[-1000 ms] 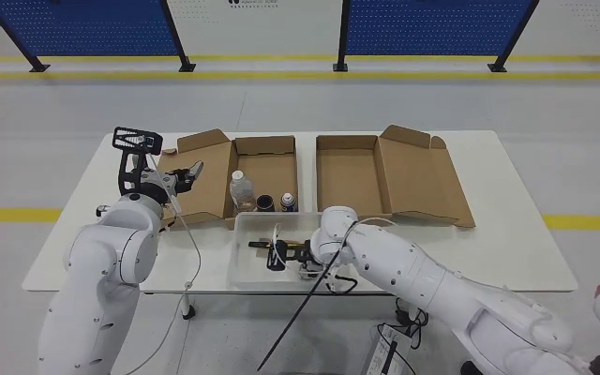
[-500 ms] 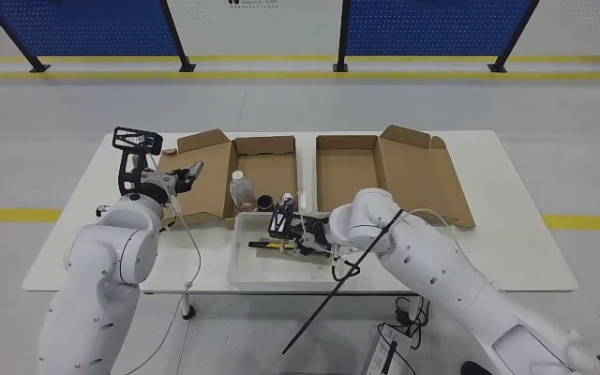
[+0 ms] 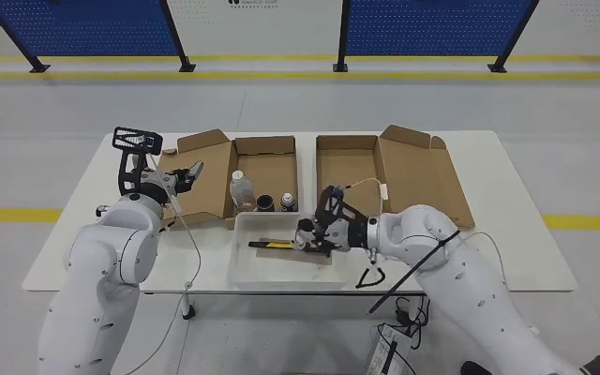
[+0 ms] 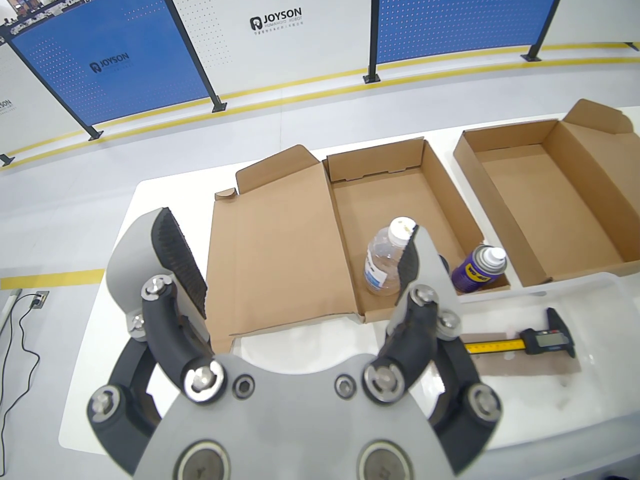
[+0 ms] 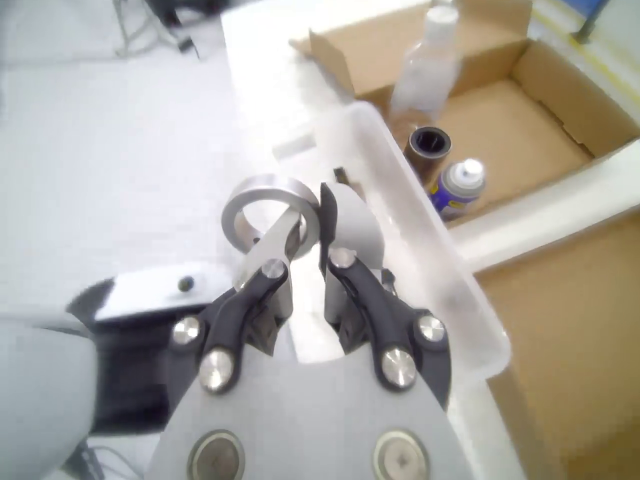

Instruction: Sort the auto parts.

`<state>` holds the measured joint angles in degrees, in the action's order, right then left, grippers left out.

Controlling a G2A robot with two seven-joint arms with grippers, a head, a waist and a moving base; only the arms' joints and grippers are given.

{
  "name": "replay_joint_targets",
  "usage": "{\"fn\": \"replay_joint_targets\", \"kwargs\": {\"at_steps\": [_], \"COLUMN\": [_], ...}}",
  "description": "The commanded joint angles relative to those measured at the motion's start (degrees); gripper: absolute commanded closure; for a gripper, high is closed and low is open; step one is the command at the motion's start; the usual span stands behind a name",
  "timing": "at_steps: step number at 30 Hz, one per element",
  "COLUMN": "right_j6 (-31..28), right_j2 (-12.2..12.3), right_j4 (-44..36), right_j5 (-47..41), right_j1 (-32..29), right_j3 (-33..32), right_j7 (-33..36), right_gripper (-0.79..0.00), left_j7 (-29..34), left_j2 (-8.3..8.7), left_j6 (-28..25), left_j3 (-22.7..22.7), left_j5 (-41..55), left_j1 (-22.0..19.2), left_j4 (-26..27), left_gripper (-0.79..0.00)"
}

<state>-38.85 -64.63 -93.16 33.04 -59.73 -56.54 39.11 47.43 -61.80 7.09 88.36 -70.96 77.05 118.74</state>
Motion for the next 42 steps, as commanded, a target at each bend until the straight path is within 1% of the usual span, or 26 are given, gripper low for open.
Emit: {"fn": "replay_joint_targets", "kwargs": {"at_steps": [1, 7, 12, 17, 35, 38, 42], "right_j6": [-2.08, -6.44, -8.09, -8.29, -5.04, -3.06, 2.03], "right_j2": [0.34, 0.63, 0.55, 0.5, 0.53, 0.67, 1.03], "right_j4": [0.81, 3.31, 4.9, 5.58, 5.31, 5.24, 4.13], "right_j5": [-3.94, -12.39, -14.79, -14.72, -11.57, -9.22, -2.18], "right_j1": [-2.01, -5.01, -5.43, -5.1, -4.16, -3.9, -2.21], "right_j3": [-1.73, -3.01, -2.5, -2.12, -1.22, -1.55, -2.2], "right_j7": [-2.68, -7.08, -8.5, -8.81, -7.6, -6.71, -2.75], "right_gripper": [0.0, 0.0, 0.0, 0.0, 0.0, 0.0, 0.0], "left_j7": [0.0, 0.0, 0.0, 0.0, 0.0, 0.0, 0.0], "left_j2": [0.0, 0.0, 0.0, 0.0, 0.0, 0.0, 0.0], "left_j6": [0.0, 0.0, 0.0, 0.0, 0.0, 0.0, 0.0], "left_j3": [0.0, 0.0, 0.0, 0.0, 0.0, 0.0, 0.0], "left_j5": [0.0, 0.0, 0.0, 0.0, 0.0, 0.0, 0.0], "left_j1": [0.0, 0.0, 0.0, 0.0, 0.0, 0.0, 0.0], "left_j4": [0.0, 0.0, 0.0, 0.0, 0.0, 0.0, 0.0], "left_gripper": [-0.785, -0.785, -0.785, -0.785, -0.785, -0.785, -0.785]}}
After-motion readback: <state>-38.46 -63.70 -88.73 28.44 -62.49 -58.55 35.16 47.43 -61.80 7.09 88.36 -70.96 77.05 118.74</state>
